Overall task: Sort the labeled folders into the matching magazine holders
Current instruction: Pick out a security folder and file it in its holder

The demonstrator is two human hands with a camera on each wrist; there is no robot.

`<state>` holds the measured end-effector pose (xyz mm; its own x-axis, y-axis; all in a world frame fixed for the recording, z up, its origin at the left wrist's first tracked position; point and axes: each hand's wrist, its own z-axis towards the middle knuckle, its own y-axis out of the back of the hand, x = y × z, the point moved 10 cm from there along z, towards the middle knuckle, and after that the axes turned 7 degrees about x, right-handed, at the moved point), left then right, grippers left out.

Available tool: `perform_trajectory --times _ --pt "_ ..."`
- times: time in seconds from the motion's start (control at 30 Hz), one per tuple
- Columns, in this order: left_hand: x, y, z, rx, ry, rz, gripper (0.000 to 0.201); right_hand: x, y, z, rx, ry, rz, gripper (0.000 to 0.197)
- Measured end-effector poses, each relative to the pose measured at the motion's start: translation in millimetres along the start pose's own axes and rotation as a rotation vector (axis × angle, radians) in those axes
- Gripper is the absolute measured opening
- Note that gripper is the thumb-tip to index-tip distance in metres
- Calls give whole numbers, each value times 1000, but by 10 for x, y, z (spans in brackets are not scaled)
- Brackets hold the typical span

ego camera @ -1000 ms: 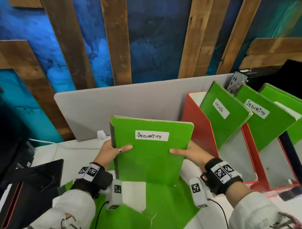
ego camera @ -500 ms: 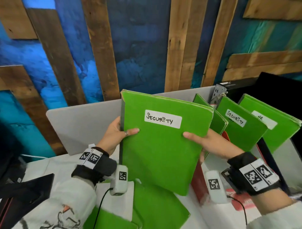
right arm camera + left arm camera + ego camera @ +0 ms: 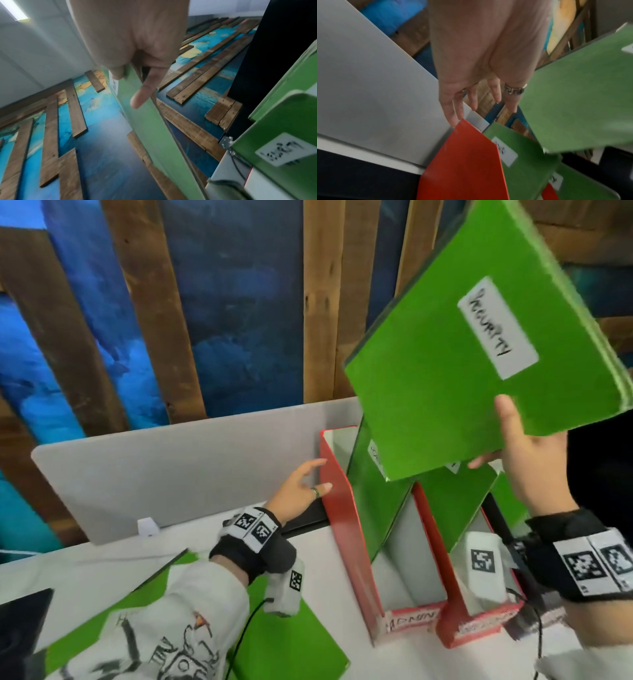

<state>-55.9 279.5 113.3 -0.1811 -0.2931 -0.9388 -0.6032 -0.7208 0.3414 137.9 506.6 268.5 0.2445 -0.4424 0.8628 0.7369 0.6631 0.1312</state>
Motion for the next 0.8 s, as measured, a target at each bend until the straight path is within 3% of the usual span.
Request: perform_trajectory --times 0.1,0.17,0.3,0.43,0.53,0.63,0.73,0.8 --pt "86 -415 199 97 27 106 48 41 199 -1 -67 -59 3 47" --pt "244 -590 325 136 83 173 50 -6 267 -16 -82 -119 0 67" --pt "366 -818 387 191 181 273 57 -162 568 49 -197 -19 -27 31" --pt "424 -878 385 177 200 308 51 -470 909 150 -355 -1 77 43" --pt "422 -861 390 147 189 271 49 -576 1004 194 -387 -31 192 48" --pt "431 -861 377 128 192 184 50 -729 1127 245 -442 -61 208 98" --pt "470 -869 373 112 198 81 51 -1374 1498 531 -467 -83 161 92" --pt "500 -868 365 100 207 25 52 -1503 1586 565 -478 -126 40 88"
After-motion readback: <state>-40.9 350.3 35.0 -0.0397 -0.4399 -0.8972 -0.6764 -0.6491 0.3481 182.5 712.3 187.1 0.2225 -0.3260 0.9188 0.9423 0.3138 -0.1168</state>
